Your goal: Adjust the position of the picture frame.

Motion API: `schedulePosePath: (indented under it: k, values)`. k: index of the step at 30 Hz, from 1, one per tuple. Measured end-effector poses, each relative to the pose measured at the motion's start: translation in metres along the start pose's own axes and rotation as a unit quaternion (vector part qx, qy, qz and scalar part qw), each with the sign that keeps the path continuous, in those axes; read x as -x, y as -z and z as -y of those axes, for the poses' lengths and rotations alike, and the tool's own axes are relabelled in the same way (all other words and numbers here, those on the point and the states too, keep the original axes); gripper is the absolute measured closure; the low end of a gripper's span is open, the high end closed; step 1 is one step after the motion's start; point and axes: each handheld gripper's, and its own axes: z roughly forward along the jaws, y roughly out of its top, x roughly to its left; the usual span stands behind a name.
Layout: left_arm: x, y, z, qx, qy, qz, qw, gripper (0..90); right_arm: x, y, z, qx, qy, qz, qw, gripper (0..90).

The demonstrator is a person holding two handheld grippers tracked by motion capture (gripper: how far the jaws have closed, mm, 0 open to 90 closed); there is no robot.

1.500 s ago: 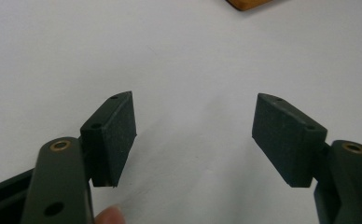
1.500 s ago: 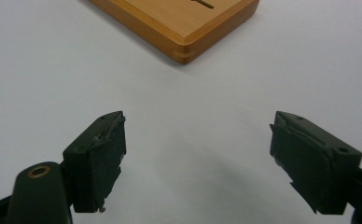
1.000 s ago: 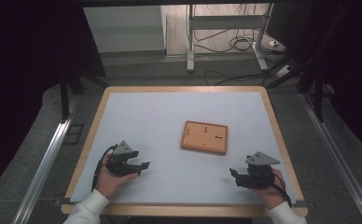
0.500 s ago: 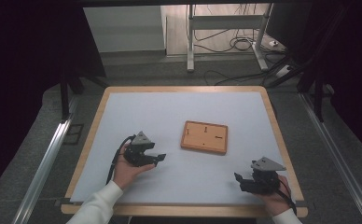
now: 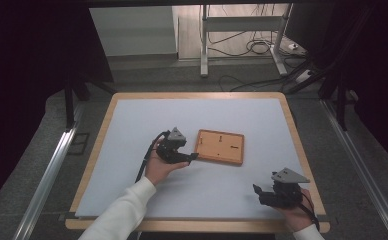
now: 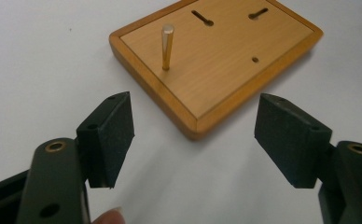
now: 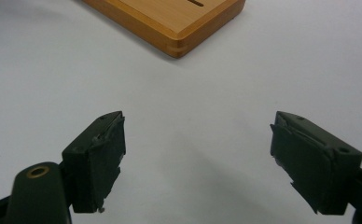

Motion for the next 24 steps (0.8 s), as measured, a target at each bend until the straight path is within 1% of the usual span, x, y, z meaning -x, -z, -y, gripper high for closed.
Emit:
schedulePosePath:
  k: [1, 2, 3, 4, 6, 7, 11, 16, 19, 21, 24]
  values:
    - [0.0, -0.006, -0.005, -0.001, -0.001, -0.001, 1.0, 27.7, 0.0, 0.0, 0.0, -0.001, 0.0, -0.001, 1.0, 18.3]
    - [0.0, -0.006, -0.005, -0.001, -0.001, -0.001, 1.0, 27.6, 0.0, 0.0, 0.0, -0.001, 0.0, -0.001, 1.0, 18.3]
    - [0.001, -0.014, -0.011, -0.003, -0.003, -0.008, 1.0, 27.8, 0.0, -0.001, 0.0, -0.001, 0.001, -0.001, 1.0, 18.3]
    - [0.001, -0.014, -0.011, -0.003, -0.003, -0.008, 1.0, 27.8, 0.0, -0.001, 0.0, -0.001, 0.001, -0.001, 1.0, 18.3]
    - [0.0, -0.026, -0.019, -0.014, 0.005, -0.018, 0.9997, 29.2, 0.001, -0.002, 0.0, -0.003, 0.002, -0.001, 1.0, 18.3]
    - [-0.001, -0.03, -0.021, -0.012, 0.011, -0.017, 0.9997, 30.3, 0.001, -0.002, 0.001, -0.003, 0.002, -0.001, 1.0, 18.3]
    - [-0.002, -0.042, -0.026, -0.007, 0.008, -0.026, 0.9996, 35.5, 0.001, 0.0, 0.001, -0.002, 0.001, 0.001, 1.0, 18.3]
    - [-0.002, -0.053, -0.027, 0.005, 0.011, -0.032, 0.9994, 47.2, 0.002, 0.0, 0.002, -0.004, 0.001, 0.003, 1.0, 18.3]
    - [-0.003, -0.057, -0.026, 0.007, 0.018, -0.036, 0.9991, 53.6, 0.003, 0.001, 0.002, -0.003, 0.0, 0.006, 1.0, 18.3]
    - [-0.003, -0.059, -0.025, 0.007, 0.027, -0.038, 0.9989, 55.8, 0.003, 0.0, 0.003, -0.004, 0.0, 0.006, 1.0, 18.3]
    - [-0.004, -0.061, -0.024, 0.009, 0.031, -0.042, 0.9986, 59.4, 0.003, 0.0, 0.003, -0.008, 0.0, 0.007, 0.9999, 18.2]
